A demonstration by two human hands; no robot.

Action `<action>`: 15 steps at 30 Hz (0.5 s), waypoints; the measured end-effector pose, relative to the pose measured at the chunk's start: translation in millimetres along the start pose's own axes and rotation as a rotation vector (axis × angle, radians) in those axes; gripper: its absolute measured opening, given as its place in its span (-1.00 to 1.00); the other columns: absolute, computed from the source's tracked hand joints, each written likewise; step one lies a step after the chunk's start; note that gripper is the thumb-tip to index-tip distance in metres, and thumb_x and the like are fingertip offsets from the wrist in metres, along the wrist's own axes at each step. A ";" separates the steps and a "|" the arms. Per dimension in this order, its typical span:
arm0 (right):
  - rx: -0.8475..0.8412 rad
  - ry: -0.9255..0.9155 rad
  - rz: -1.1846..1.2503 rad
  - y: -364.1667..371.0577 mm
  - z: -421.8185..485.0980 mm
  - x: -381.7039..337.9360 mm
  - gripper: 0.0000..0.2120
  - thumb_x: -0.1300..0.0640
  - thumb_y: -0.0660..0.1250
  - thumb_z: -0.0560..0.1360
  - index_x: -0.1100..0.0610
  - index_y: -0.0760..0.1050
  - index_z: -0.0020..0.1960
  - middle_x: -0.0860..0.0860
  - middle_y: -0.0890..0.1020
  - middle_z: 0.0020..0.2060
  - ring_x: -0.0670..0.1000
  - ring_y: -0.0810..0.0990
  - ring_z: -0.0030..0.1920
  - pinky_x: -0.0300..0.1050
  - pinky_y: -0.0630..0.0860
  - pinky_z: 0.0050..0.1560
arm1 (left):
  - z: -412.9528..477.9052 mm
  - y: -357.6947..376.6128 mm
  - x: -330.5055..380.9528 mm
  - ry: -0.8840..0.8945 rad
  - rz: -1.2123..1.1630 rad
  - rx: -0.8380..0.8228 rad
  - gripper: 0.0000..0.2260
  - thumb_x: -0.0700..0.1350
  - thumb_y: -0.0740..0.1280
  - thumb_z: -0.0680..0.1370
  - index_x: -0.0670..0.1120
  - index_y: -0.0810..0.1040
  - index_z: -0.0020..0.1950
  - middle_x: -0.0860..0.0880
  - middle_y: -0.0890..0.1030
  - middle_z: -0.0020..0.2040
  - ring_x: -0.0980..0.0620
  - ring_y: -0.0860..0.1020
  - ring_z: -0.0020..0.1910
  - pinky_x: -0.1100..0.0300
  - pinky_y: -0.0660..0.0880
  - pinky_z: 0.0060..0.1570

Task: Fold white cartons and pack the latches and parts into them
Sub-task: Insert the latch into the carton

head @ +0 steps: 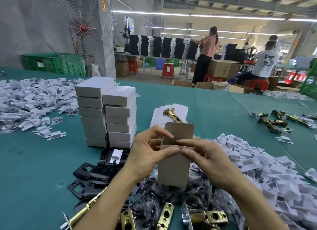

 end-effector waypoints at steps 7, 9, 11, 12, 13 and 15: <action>0.087 -0.041 -0.007 2.7 0.1 1.3 -0.64 0.22 0.37 0.55 -0.14 0.53 0.24 -0.09 0.52 0.19 -0.20 0.52 0.19 -0.27 0.55 0.08 | 0.5 -0.7 -1.6 -0.159 0.005 -0.029 -0.84 0.03 0.51 0.34 0.08 0.73 -0.10 -0.07 0.74 -0.13 0.00 0.71 -0.12 0.25 0.59 -0.24; 0.148 -0.047 0.041 1.5 -1.3 2.6 -0.54 0.25 0.44 0.50 -0.20 0.52 0.26 -0.11 0.56 0.18 -0.10 0.58 0.14 -0.12 0.60 0.08 | 0.5 -0.2 0.2 -0.171 0.008 -0.029 -0.84 0.06 0.49 0.35 0.10 0.73 -0.10 -0.07 0.74 -0.14 0.04 0.70 -0.15 0.29 0.56 -0.28; 0.165 -0.034 0.137 -0.1 -2.3 2.5 -0.36 0.26 0.50 0.45 -0.29 0.40 0.33 -0.11 0.58 0.16 0.01 0.62 0.08 0.00 0.62 0.08 | 0.6 -0.5 0.5 -0.171 0.005 -0.024 -0.85 0.05 0.49 0.35 0.09 0.73 -0.11 -0.05 0.74 -0.15 0.05 0.70 -0.16 0.30 0.55 -0.28; 0.166 -0.032 0.176 -0.6 -2.5 2.6 -0.27 0.23 0.52 0.43 -0.37 0.32 0.36 -0.11 0.58 0.15 0.03 0.63 0.06 0.00 0.62 0.09 | 0.5 -0.5 0.6 -0.165 0.013 -0.021 -0.86 0.05 0.49 0.35 0.09 0.73 -0.11 -0.04 0.74 -0.14 0.05 0.70 -0.15 0.29 0.56 -0.28; 0.167 -0.037 0.199 -0.8 -2.9 2.7 -0.23 0.16 0.53 0.42 -0.43 0.26 0.38 -0.11 0.59 0.13 0.03 0.64 0.04 -0.03 0.61 0.09 | 0.2 -0.3 0.5 -0.157 0.021 -0.022 -0.86 0.04 0.50 0.35 0.10 0.73 -0.12 -0.03 0.74 -0.14 0.04 0.71 -0.14 0.28 0.56 -0.27; 0.167 -0.055 0.201 -0.9 -2.7 0.9 -0.38 -0.01 0.52 0.41 -0.40 0.36 0.34 -0.15 0.62 0.06 0.02 0.65 0.03 -0.06 0.61 0.07 | 0.4 0.3 -0.5 -0.135 0.016 -0.027 -0.86 0.01 0.51 0.35 0.08 0.73 -0.11 -0.03 0.74 -0.11 0.01 0.71 -0.10 0.22 0.61 -0.21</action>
Point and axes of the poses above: each hand's wrist, its own z-axis towards the middle knuckle, its own y-axis out of the palm, x = y × z, the point moved 1 cm from there along z, towards the middle knuckle
